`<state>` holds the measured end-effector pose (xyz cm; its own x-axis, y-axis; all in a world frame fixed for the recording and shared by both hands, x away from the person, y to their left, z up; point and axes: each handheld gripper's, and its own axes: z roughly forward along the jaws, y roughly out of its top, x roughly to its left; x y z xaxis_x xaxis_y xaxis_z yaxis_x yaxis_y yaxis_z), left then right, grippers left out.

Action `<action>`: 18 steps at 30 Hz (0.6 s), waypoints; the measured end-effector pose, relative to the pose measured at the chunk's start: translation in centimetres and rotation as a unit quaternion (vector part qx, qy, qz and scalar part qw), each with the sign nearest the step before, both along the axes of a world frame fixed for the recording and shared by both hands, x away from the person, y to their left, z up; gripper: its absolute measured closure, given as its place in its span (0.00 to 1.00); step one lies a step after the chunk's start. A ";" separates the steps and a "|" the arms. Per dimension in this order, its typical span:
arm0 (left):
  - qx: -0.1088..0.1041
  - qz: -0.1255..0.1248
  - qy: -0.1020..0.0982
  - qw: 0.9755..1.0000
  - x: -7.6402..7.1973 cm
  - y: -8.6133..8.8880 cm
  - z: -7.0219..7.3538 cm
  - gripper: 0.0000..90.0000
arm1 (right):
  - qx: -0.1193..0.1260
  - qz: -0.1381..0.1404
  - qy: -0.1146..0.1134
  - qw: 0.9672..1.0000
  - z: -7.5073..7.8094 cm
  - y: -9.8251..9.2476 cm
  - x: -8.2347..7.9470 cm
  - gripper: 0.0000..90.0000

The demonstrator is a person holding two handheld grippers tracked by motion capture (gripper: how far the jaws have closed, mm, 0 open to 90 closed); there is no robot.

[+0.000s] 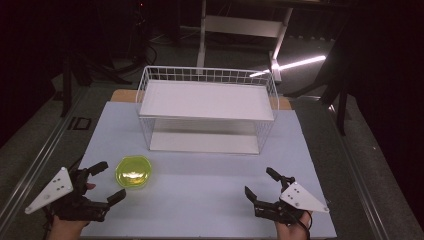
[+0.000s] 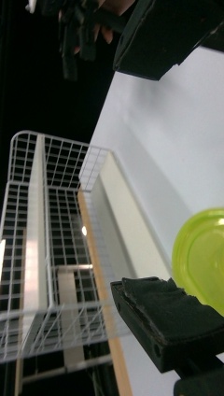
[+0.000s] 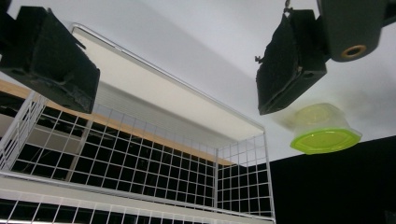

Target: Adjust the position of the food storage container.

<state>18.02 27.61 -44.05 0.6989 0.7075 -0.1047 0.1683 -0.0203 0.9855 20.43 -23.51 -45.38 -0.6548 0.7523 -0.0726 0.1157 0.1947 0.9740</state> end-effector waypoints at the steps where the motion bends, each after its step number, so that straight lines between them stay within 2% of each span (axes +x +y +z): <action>1: 0.002 0.005 0.002 1.000 0.2 0.3 0.1 0.00 | -0.001 -0.001 0.002 1.000 0.0 0.0 0.0 0.15; 4: -0.002 0.007 0.011 1.000 0.6 1.0 0.2 0.00 | 0.001 0.000 0.005 1.000 -0.1 0.0 0.0 0.15; 6: 0.009 0.025 0.012 1.000 1.0 1.9 0.1 0.02 | 0.000 0.001 0.006 1.000 -0.1 0.1 0.1 0.15; 8: 0.011 0.036 0.006 0.999 1.1 2.7 -0.2 0.16 | 0.003 0.002 0.007 1.000 -0.1 0.1 0.1 0.15; 10: 0.009 0.048 0.012 0.999 1.3 3.5 -0.5 0.20 | 0.008 0.004 0.008 1.000 -0.1 0.0 0.2 0.15; 12: 0.002 0.061 0.018 0.998 1.5 4.3 -1.0 0.30 | 0.008 0.003 0.012 1.000 -0.2 0.0 0.3 0.15; 14: 0.003 0.075 0.030 0.997 1.7 5.0 -1.4 0.40 | 0.007 0.003 0.014 1.000 -0.3 -0.1 0.4 0.15; 16: 0.013 0.092 0.038 0.995 1.9 5.4 -2.0 0.52 | 0.008 0.003 0.014 1.000 -0.2 -0.1 0.4 0.15; 18: 0.019 0.103 0.059 0.993 2.2 5.9 -2.9 0.58 | 0.010 0.004 0.013 1.000 -0.3 -0.1 0.3 0.15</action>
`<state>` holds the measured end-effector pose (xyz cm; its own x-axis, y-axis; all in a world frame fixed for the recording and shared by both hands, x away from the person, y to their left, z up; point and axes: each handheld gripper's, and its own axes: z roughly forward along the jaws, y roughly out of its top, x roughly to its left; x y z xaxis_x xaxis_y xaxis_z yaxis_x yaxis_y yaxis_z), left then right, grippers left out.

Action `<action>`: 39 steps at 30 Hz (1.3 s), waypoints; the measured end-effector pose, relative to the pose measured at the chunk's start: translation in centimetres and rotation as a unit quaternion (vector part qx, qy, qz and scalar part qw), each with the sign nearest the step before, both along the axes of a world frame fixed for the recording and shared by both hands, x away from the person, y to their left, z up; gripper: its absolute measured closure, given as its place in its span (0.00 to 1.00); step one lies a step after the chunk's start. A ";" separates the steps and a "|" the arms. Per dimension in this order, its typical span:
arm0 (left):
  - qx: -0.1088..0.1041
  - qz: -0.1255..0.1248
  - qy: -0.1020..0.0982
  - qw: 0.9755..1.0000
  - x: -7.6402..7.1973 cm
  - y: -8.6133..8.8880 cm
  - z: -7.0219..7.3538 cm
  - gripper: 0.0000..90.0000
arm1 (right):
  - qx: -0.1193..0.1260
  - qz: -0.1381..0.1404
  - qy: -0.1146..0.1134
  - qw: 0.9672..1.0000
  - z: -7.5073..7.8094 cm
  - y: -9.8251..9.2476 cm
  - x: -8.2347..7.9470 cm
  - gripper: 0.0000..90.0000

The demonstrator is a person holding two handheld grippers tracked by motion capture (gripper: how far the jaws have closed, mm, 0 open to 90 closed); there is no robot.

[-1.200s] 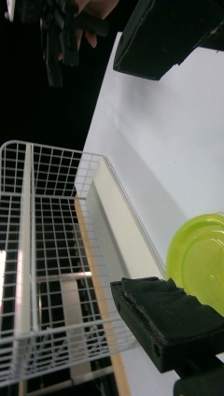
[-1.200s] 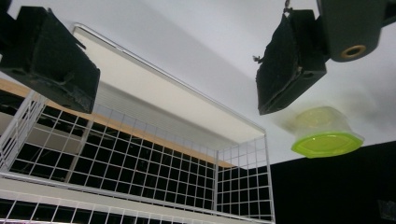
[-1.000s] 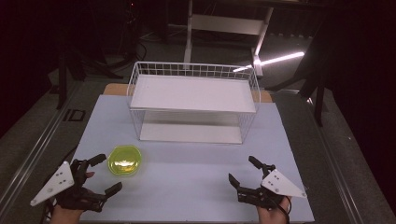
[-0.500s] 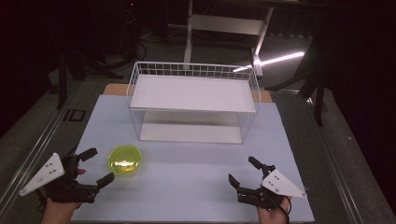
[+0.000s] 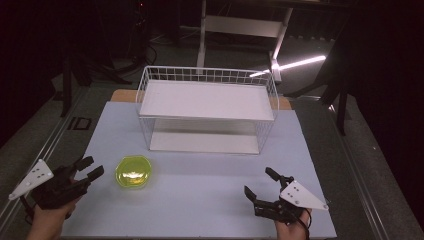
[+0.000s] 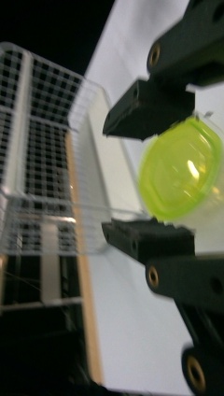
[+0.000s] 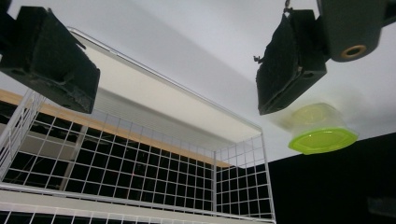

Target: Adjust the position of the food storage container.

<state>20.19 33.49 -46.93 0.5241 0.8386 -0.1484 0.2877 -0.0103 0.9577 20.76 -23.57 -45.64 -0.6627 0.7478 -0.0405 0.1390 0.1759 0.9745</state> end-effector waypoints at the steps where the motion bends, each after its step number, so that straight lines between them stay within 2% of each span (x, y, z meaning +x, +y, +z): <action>1: 0.002 0.003 0.005 1.000 0.1 0.1 -0.3 0.64 | 0.001 0.004 0.003 1.000 -0.1 0.0 0.0 0.15; 3: 0.010 0.000 0.024 1.000 0.4 0.5 -1.2 0.72 | -0.005 0.007 0.006 1.000 -0.2 0.1 0.1 0.15; 4: 0.008 -0.011 0.022 1.000 0.5 0.6 -1.7 0.79 | -0.006 0.006 0.006 1.000 -0.2 0.0 0.1 0.15; 5: 0.015 -0.015 0.026 0.999 0.6 0.7 -2.1 0.83 | -0.003 0.005 0.007 1.000 -0.2 -0.1 0.2 0.15; 6: 0.030 -0.015 0.034 0.999 0.8 0.7 -2.5 0.88 | 0.000 0.004 0.006 1.000 -0.1 -0.1 0.2 0.15; 8: 0.059 -0.011 0.034 0.998 1.0 0.6 -3.1 0.96 | 0.005 0.003 0.009 1.000 -0.1 -0.2 0.2 0.15; 9: 0.064 -0.015 0.045 0.997 1.2 0.5 -3.3 0.99 | 0.004 0.003 0.009 1.000 -0.1 -0.2 0.2 0.15; 10: 0.073 -0.015 0.046 0.996 1.3 0.4 -3.5 1.00 | 0.002 0.003 0.009 1.000 -0.1 -0.2 0.2 0.15; 14: 0.124 -0.017 0.081 0.989 2.0 -0.3 -4.0 1.00 | 0.004 0.009 0.008 1.000 0.0 -0.1 0.1 0.15; 17: 0.140 -0.026 0.110 0.984 2.5 -0.7 -4.6 1.00 | 0.003 0.011 0.009 1.000 -0.1 0.0 0.2 0.15; 21: 0.144 -0.043 0.125 0.981 3.0 -1.3 -5.3 1.00 | 0.007 0.011 0.013 1.000 -0.1 -0.1 0.3 0.15; 29: 0.155 -0.061 0.145 0.975 4.0 -3.0 -5.8 1.00 | 0.011 0.008 0.017 1.000 -0.1 -0.3 0.2 0.15; 31: 0.146 -0.065 0.146 0.976 4.0 -3.4 -6.0 1.00 | 0.011 0.008 0.017 1.000 -0.1 -0.3 0.2 0.15; 35: 0.153 -0.081 0.147 0.974 4.0 -4.5 -6.1 1.00 | 0.012 0.008 0.016 1.000 -0.1 -0.4 0.2 0.15; 37: 0.159 -0.088 0.149 0.972 4.0 -5.1 -6.1 1.00 | 0.014 0.009 0.017 1.000 -0.1 -0.5 0.2 0.15; 39: 0.159 -0.096 0.148 0.971 4.0 -5.8 -6.0 1.00 | 0.016 0.009 0.017 1.000 -0.1 -0.5 0.2 0.15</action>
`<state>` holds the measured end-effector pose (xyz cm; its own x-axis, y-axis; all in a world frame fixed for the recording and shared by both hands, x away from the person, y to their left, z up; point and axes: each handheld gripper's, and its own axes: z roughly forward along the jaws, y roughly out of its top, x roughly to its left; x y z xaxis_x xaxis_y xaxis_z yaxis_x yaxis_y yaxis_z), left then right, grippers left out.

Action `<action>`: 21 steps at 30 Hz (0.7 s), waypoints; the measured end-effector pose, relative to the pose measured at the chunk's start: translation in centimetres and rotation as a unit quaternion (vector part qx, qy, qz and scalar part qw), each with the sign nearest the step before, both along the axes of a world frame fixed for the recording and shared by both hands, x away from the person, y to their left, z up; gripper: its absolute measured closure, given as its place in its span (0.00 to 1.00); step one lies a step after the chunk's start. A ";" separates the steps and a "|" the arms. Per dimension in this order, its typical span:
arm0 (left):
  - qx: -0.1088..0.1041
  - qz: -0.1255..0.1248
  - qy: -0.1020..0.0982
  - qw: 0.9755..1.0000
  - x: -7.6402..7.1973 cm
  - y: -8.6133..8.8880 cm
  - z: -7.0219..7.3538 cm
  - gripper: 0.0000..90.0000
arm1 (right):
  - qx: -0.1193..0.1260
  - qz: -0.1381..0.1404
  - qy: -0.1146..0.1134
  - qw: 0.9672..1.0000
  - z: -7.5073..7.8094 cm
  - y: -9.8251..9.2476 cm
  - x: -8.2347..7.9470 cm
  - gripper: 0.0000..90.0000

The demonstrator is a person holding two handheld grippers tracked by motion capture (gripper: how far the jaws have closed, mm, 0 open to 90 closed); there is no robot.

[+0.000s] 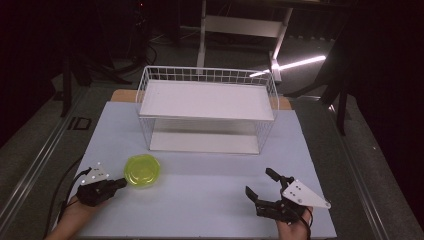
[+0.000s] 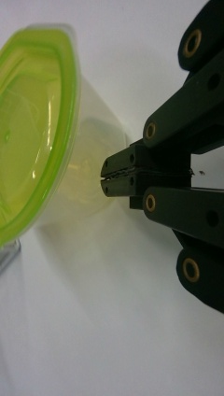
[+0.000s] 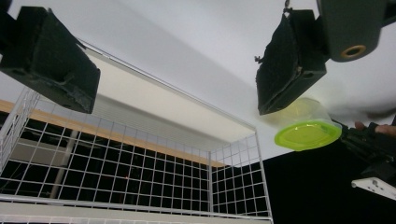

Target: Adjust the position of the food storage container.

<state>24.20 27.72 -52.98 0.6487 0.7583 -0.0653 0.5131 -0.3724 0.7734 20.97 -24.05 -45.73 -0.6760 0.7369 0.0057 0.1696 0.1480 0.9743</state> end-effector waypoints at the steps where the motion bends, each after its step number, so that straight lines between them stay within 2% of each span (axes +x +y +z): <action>1: 0.002 -0.002 -0.001 1.000 0.0 -0.4 0.0 1.00 | 0.000 0.000 0.000 1.000 0.0 0.0 0.0 0.15; 5: -0.005 -0.020 0.003 1.000 0.2 -1.5 0.0 1.00 | 0.000 0.001 0.001 1.000 0.0 0.1 -0.1 0.15; 6: -0.001 -0.023 0.003 1.000 0.2 -1.7 0.0 1.00 | -0.001 0.001 0.001 1.000 0.0 0.1 -0.1 0.15; 8: 0.004 -0.020 0.000 1.000 0.2 -1.5 0.1 1.00 | 0.002 0.003 0.001 1.000 0.1 0.0 -0.1 0.15; 13: 0.005 0.009 0.001 1.000 0.8 -0.2 0.2 1.00 | 0.003 0.003 0.001 1.000 0.1 0.0 -0.1 0.15; 16: 0.010 0.011 0.004 1.000 1.1 0.0 -0.1 1.00 | 0.003 0.006 0.000 1.000 0.1 0.0 -0.1 0.15; 21: 0.012 -0.008 0.009 1.000 1.3 -1.0 -0.4 1.00 | 0.005 0.005 -0.001 1.000 0.2 0.0 -0.1 0.15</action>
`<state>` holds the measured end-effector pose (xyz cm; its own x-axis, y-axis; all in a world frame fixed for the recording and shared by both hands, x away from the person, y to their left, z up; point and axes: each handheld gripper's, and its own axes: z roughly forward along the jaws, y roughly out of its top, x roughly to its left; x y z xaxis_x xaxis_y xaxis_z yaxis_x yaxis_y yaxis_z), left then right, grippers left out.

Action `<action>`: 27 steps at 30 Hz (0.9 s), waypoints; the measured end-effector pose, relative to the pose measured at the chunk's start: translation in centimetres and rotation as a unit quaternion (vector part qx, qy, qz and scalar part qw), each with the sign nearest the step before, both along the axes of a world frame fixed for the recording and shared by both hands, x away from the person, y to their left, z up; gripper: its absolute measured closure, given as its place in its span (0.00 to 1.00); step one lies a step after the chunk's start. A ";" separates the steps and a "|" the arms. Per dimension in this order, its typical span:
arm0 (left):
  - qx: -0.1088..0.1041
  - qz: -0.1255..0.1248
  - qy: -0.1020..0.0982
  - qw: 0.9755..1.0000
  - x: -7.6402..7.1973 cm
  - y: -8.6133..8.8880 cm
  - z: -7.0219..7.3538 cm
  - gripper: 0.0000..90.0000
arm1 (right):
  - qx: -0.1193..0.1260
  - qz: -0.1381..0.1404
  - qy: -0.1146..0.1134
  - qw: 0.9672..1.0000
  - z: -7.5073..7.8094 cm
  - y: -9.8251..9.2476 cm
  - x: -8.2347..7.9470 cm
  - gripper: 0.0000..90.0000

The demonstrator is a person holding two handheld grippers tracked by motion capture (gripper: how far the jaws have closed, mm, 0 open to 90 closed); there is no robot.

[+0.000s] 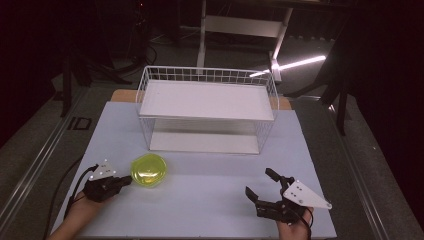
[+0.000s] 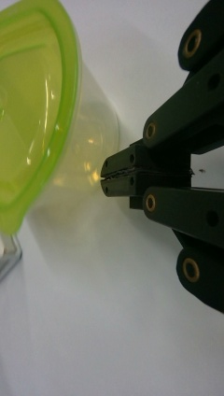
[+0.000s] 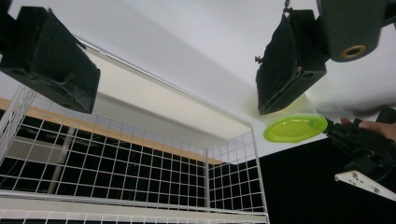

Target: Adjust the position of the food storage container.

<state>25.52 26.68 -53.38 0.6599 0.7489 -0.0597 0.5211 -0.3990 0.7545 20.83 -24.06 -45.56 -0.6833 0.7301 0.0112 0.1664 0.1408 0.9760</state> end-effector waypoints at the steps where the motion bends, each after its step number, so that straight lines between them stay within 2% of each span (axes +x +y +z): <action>1: 0.005 -0.002 -0.003 1.000 0.0 -0.3 0.0 1.00 | 0.000 0.000 0.000 1.000 0.0 0.0 0.0 0.15; 5: -0.004 -0.011 0.001 1.000 0.4 -1.3 0.1 1.00 | 0.002 0.001 0.002 1.000 0.0 0.0 -0.1 0.15; 10: -0.005 -0.026 -0.001 1.000 0.9 -3.0 0.2 1.00 | 0.000 0.004 0.000 1.000 0.0 0.0 -0.1 0.15; 15: -0.003 -0.051 0.008 0.999 1.3 -5.5 -0.2 1.00 | 0.001 0.005 0.001 1.000 0.1 0.0 -0.1 0.15; 18: -0.004 -0.059 0.010 0.998 1.1 -6.3 -0.3 1.00 | 0.003 0.005 0.001 1.000 0.1 -0.1 -0.1 0.15; 20: 0.002 -0.057 0.015 0.998 0.9 -6.4 -0.3 1.00 | 0.003 0.005 0.000 1.000 0.0 -0.2 -0.1 0.15; 22: 0.003 -0.056 0.012 0.998 0.7 -6.1 -0.3 1.00 | 0.006 0.008 -0.003 1.000 0.1 -0.2 -0.2 0.15; 27: 0.002 -0.027 0.004 1.000 1.4 -4.5 0.0 1.00 | 0.002 0.012 -0.004 1.000 0.1 0.0 -0.2 0.15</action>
<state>26.91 22.21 -53.34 0.6988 0.7126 -0.0624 0.5045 -0.4292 0.7492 20.63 -24.09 -45.44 -0.7004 0.7137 0.0084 0.1554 0.1410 0.9777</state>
